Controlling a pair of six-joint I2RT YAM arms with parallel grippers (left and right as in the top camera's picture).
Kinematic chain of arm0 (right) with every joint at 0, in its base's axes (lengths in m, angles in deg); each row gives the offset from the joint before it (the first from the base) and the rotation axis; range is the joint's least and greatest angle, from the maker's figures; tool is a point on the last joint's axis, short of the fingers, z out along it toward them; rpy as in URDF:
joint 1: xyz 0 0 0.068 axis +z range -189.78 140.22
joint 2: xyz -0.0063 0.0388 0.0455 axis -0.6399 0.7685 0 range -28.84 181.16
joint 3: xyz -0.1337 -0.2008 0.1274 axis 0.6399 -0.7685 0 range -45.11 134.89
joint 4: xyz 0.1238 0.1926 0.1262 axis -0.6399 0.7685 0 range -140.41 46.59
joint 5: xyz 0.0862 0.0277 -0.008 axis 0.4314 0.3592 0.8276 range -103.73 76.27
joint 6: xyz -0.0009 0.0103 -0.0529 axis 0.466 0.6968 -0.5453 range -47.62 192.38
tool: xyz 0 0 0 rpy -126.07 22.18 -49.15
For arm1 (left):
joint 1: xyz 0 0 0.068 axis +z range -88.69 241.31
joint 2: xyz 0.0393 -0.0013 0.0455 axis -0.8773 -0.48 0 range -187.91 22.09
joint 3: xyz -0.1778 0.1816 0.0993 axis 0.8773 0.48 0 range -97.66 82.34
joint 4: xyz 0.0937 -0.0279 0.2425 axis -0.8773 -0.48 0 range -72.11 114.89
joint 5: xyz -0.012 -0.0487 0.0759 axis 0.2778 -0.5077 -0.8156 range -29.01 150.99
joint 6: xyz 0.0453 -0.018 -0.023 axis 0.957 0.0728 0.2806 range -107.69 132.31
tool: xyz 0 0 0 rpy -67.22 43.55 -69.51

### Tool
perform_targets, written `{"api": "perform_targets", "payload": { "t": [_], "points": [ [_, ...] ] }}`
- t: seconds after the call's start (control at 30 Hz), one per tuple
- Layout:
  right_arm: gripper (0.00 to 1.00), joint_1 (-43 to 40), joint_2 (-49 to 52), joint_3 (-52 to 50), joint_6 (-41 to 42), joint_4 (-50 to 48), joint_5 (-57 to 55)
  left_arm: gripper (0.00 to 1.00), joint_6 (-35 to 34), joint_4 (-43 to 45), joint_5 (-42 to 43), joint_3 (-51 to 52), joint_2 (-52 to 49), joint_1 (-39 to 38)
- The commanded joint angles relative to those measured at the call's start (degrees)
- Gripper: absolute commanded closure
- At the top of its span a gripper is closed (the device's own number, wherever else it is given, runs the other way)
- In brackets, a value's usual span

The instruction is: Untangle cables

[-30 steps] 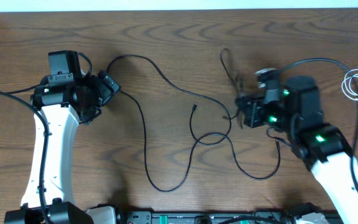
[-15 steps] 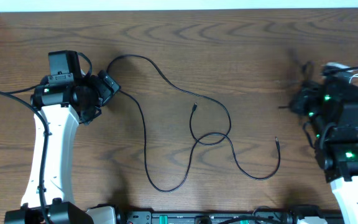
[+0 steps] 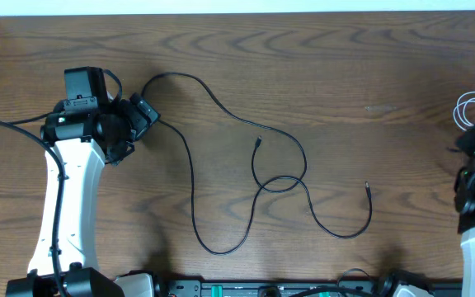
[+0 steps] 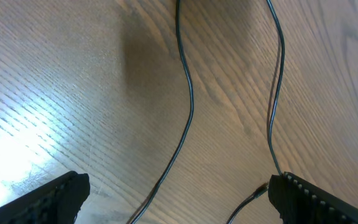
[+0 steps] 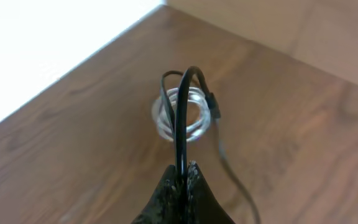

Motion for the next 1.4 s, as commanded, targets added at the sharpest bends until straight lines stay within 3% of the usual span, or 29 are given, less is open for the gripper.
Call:
{"api": "perform_targets", "payload": {
  "t": [0.0, 0.17, 0.57, 0.77, 0.93, 0.97, 1.1, 1.13, 1.2, 1.37],
  "points": [
    [0.99, -3.9, 2.9, 1.2, 4.3, -0.5, -1.8, 0.02, -0.2, -0.2, 0.0, -0.3, -0.2, 0.2],
    [0.99, -8.8, 10.0, 1.2, 7.2, -3.3, 4.9, 0.02, -0.2, -0.2, 0.0, -0.3, -0.2, 0.2],
    [0.99, -15.3, 31.6, 1.2, 13.8, -21.7, 30.2, 0.02, -0.2, -0.2, 0.0, -0.3, -0.2, 0.2],
    [0.99, -15.7, 38.3, 1.2, 13.7, -40.8, 48.7, 0.02, -0.2, -0.2, 0.0, -0.3, -0.2, 0.2],
    [0.98, -15.5, 40.2, 1.2, 13.8, -43.2, 50.5, 0.02, -0.2, -0.2, 0.0, -0.3, -0.2, 0.2],
    [0.89, -15.5, 40.3, 1.2, 13.7, -42.6, 50.4, 0.02, -0.2, -0.2, 0.0, -0.3, -0.2, 0.2],
    [0.21, -15.5, 40.4, 1.2, 12.2, -38.4, 48.2, 0.02, -0.2, -0.2, 0.0, -0.3, -0.2, 0.2],
    [0.13, -15.5, 40.5, 1.2, 11.3, -37.2, 47.3, 0.02, -0.2, -0.2, 0.0, -0.3, -0.2, 0.2],
    [0.06, -15.4, 40.5, 1.2, 9.6, -35.2, 46.3, 0.02, -0.2, -0.2, 0.0, -0.3, -0.2, 0.2],
    [0.05, -15.4, 40.5, 1.2, 8.2, -31.0, 46.5, 0.02, -0.2, -0.2, 0.0, -0.3, -0.2, 0.2]
  ]
}}
